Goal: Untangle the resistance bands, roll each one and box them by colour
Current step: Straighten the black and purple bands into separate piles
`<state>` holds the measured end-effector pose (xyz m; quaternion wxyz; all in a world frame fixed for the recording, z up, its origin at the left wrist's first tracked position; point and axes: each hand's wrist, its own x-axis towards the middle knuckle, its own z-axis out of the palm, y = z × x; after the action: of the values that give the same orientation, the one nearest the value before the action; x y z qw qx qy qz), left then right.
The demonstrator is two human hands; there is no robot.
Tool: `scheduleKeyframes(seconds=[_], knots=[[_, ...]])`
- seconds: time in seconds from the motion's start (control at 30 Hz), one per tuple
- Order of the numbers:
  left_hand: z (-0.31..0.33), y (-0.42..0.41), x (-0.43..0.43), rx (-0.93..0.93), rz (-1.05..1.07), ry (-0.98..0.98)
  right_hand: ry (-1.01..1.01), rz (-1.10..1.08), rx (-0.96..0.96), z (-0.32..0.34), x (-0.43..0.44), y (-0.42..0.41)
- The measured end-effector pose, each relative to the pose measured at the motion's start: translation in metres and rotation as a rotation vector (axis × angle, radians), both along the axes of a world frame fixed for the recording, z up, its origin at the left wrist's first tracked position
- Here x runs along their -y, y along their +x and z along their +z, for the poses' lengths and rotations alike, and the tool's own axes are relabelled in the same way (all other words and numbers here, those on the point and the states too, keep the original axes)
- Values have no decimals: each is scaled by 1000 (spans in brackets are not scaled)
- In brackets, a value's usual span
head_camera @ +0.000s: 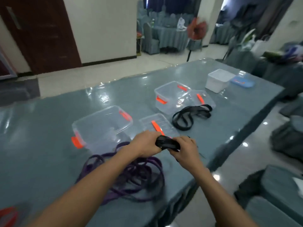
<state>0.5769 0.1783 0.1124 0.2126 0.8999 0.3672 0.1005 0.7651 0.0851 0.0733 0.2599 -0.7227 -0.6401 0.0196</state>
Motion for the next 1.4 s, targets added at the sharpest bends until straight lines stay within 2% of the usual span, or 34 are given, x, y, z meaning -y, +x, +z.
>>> scheduleKeyframes(seconds=[0.1, 0.27, 0.6, 1.0, 1.1, 1.4], knots=[[-2, 78, 12, -7, -92, 32, -19, -74, -20, -4, 25, 69], [-8, 175, 28, -40, -183, -19, -27, -163, -7, -4, 59, 160], [-32, 295, 22, -96, -292, -133, -117, -231, -31, -15, 75, 266], [-70, 380, -77, -6, -196, -236, -216, -143, 70, -18, -35, 366], [-76, 391, -96, -6, -170, -213, -263, -113, 100, -26, -61, 386], [-101, 400, -138, 35, 46, -244, -324, 103, 190, -58, -147, 423]])
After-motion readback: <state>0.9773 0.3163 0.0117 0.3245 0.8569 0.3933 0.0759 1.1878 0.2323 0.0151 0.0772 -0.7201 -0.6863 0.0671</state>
